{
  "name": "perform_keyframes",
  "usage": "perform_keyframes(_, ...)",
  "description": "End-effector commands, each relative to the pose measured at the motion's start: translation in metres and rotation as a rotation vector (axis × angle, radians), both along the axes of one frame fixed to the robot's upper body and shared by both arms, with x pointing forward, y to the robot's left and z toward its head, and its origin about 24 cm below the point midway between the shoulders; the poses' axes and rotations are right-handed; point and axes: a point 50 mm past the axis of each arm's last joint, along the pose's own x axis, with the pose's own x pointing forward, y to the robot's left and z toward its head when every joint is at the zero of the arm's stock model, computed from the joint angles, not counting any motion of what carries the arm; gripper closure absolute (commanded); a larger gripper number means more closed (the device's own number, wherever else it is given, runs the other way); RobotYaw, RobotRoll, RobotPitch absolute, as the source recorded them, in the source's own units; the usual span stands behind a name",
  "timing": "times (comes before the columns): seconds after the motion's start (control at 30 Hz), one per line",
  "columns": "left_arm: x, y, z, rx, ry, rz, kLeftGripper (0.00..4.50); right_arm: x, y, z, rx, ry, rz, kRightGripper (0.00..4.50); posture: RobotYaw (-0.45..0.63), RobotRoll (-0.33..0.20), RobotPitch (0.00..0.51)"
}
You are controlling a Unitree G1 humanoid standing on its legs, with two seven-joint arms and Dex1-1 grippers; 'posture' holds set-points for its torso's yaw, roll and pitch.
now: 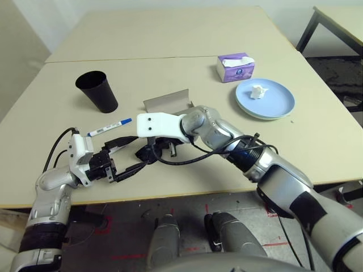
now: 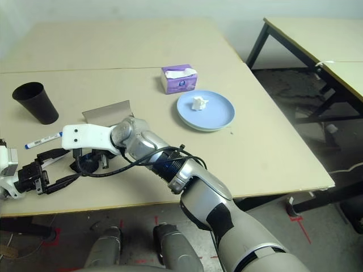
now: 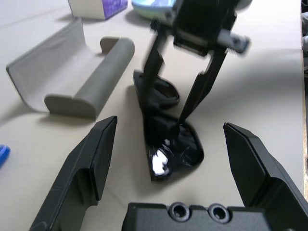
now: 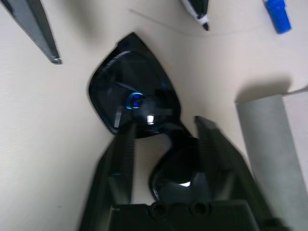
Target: Organize and tidy the items on the table.
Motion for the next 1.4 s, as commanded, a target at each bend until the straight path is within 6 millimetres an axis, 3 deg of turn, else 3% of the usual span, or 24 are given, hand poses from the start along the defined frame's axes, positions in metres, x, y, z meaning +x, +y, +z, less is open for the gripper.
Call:
perform_keyframes(0.03,0.001,-0.001,0.002,0.007,-0.002,-0.003,0.00,0.003,-0.010,-0.022,-0.089,0.040,-0.038,0.80,0.00,0.000,0.169)
perform_keyframes(0.1,0.002,-0.002,0.002,0.008,-0.003,-0.004,0.00,0.003,-0.010,-0.022,-0.089,0.039,-0.037,0.13,0.00,0.000,0.169)
perform_keyframes(0.13,0.002,-0.002,0.002,0.008,-0.003,-0.005,0.00,0.003,-0.010,-0.021,-0.089,0.038,-0.036,0.03,-0.01,0.000,0.169)
perform_keyframes(0.43,0.002,-0.003,0.000,0.005,0.007,-0.002,0.00,0.003,-0.012,0.005,-0.155,-0.016,0.077,0.03,-0.01,0.000,0.165)
perform_keyframes(0.63,0.003,-0.004,0.000,0.002,0.007,0.000,0.00,-0.008,-0.017,0.021,-0.226,0.001,0.149,0.03,-0.01,0.000,0.157)
perform_keyframes(0.87,0.005,-0.008,-0.002,-0.002,0.009,-0.006,0.00,-0.019,-0.005,0.042,-0.214,0.027,0.166,0.03,-0.02,0.000,0.151)
perform_keyframes(1.17,0.008,-0.009,-0.001,-0.002,0.005,-0.010,0.00,-0.018,0.014,0.055,-0.164,0.035,0.113,0.03,-0.02,0.000,0.142)
perform_keyframes(1.4,0.006,-0.005,0.003,0.014,0.008,-0.019,0.00,-0.015,0.016,0.045,-0.180,0.018,0.113,0.03,-0.01,0.000,0.148)
